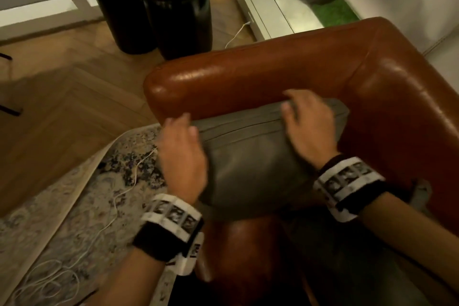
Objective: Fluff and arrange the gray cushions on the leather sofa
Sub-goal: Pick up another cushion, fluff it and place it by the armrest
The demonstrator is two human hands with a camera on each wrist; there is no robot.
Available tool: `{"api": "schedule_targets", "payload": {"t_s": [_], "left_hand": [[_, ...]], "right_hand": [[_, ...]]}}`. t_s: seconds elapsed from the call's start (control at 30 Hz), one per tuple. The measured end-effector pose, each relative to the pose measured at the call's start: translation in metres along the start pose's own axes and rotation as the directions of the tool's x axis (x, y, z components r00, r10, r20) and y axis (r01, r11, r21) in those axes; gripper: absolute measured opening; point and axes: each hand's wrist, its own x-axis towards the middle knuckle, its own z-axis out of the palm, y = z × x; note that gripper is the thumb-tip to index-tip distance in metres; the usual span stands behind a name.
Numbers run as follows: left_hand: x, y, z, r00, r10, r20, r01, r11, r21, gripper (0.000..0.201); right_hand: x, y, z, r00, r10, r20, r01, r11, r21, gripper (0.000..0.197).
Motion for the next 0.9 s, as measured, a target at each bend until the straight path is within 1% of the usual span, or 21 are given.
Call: {"api": "schedule_targets", "payload": {"t_s": [0.03,0.07,0.1,0.13,0.17,0.23,0.27,0.3,0.33,0.37,0.4,0.43,0.47,0.5,0.53,0.57,0.6,0.67,0.73,0.8,0.9], "left_hand": [[-0.01,0.018,0.012,0.981,0.154,0.121,-0.159,0.987,0.034,0.052],[-0.018,0.029,0.023,0.941,0.226,0.252,-0.254,0.964,0.084,0.056],[-0.023,0.029,0.034,0.903,0.228,0.364,-0.288,0.95,0.12,0.056],[-0.023,0.023,0.039,0.882,0.193,0.429,-0.278,0.949,0.146,0.056],[-0.021,0.012,0.04,0.879,0.159,0.449,-0.256,0.953,0.164,0.056],[-0.018,-0.015,0.035,0.907,0.117,0.404,-0.222,0.949,0.225,0.059],[-0.016,-0.028,0.031,0.928,0.071,0.366,-0.175,0.95,0.259,0.059],[-0.014,-0.038,0.027,0.95,-0.011,0.313,-0.078,0.96,0.269,0.058],[-0.014,-0.045,0.024,0.958,-0.131,0.255,0.066,0.966,0.25,0.056],[-0.014,-0.049,0.021,0.947,-0.269,0.178,0.237,0.954,0.184,0.055],[-0.015,-0.052,0.022,0.899,-0.424,0.113,0.418,0.906,0.07,0.057],[-0.015,-0.049,0.022,0.807,-0.584,0.087,0.589,0.806,-0.06,0.061],[-0.014,-0.048,0.023,0.699,-0.708,0.099,0.713,0.68,-0.172,0.066],[-0.012,-0.047,0.023,0.613,-0.78,0.124,0.78,0.573,-0.252,0.071],[-0.009,-0.047,0.023,0.57,-0.809,0.143,0.801,0.508,-0.318,0.074],[-0.005,-0.05,0.021,0.578,-0.802,0.149,0.782,0.492,-0.383,0.074],[-0.001,-0.054,0.021,0.591,-0.79,0.163,0.76,0.478,-0.44,0.072],[0.002,-0.061,0.023,0.594,-0.778,0.204,0.744,0.435,-0.508,0.069],[0.001,-0.068,0.034,0.575,-0.774,0.266,0.792,0.445,-0.417,0.07],[0.003,-0.071,0.045,0.542,-0.778,0.319,0.835,0.452,-0.314,0.07],[0.016,-0.077,0.055,0.523,-0.759,0.387,0.848,0.506,-0.155,0.07]], "right_hand": [[-0.009,-0.022,0.013,0.978,-0.175,0.113,0.178,0.984,-0.018,0.046],[-0.018,-0.033,0.028,0.934,-0.277,0.224,0.292,0.956,-0.037,0.05],[-0.023,-0.035,0.036,0.903,-0.311,0.296,0.343,0.937,-0.062,0.055],[-0.023,-0.026,0.038,0.904,-0.28,0.324,0.323,0.943,-0.086,0.059],[-0.021,-0.009,0.036,0.926,-0.215,0.311,0.262,0.958,-0.117,0.059],[-0.017,0.039,0.025,0.971,-0.034,0.235,0.083,0.976,-0.201,0.057],[-0.016,0.062,0.019,0.977,0.069,0.2,-0.025,0.976,-0.214,0.054],[-0.016,0.076,0.01,0.97,0.168,0.177,-0.14,0.977,-0.163,0.051],[-0.019,0.081,0.005,0.949,0.264,0.172,-0.259,0.965,-0.048,0.052],[-0.021,0.081,0.003,0.923,0.346,0.168,-0.367,0.923,0.116,0.056],[-0.022,0.078,0.003,0.887,0.435,0.155,-0.461,0.841,0.281,0.061],[-0.02,0.073,0.005,0.823,0.55,0.144,-0.554,0.721,0.415,0.063],[-0.015,0.07,0.007,0.732,0.665,0.148,-0.632,0.581,0.512,0.063],[-0.008,0.07,0.009,0.646,0.745,0.167,-0.679,0.46,0.572,0.061],[-0.002,0.072,0.01,0.605,0.774,0.185,-0.692,0.398,0.602,0.059],[0.003,0.076,0.011,0.608,0.772,0.187,-0.681,0.385,0.623,0.055],[0.008,0.081,0.014,0.63,0.758,0.169,-0.653,0.398,0.644,0.05],[0.011,0.092,0.024,0.644,0.746,0.171,-0.647,0.412,0.641,0.042],[0.008,0.105,0.041,0.623,0.739,0.256,-0.714,0.402,0.574,0.043],[0.005,0.109,0.053,0.605,0.722,0.336,-0.776,0.439,0.453,0.047],[0.013,0.101,0.052,0.585,0.729,0.356,-0.809,0.497,0.314,0.048]]}}
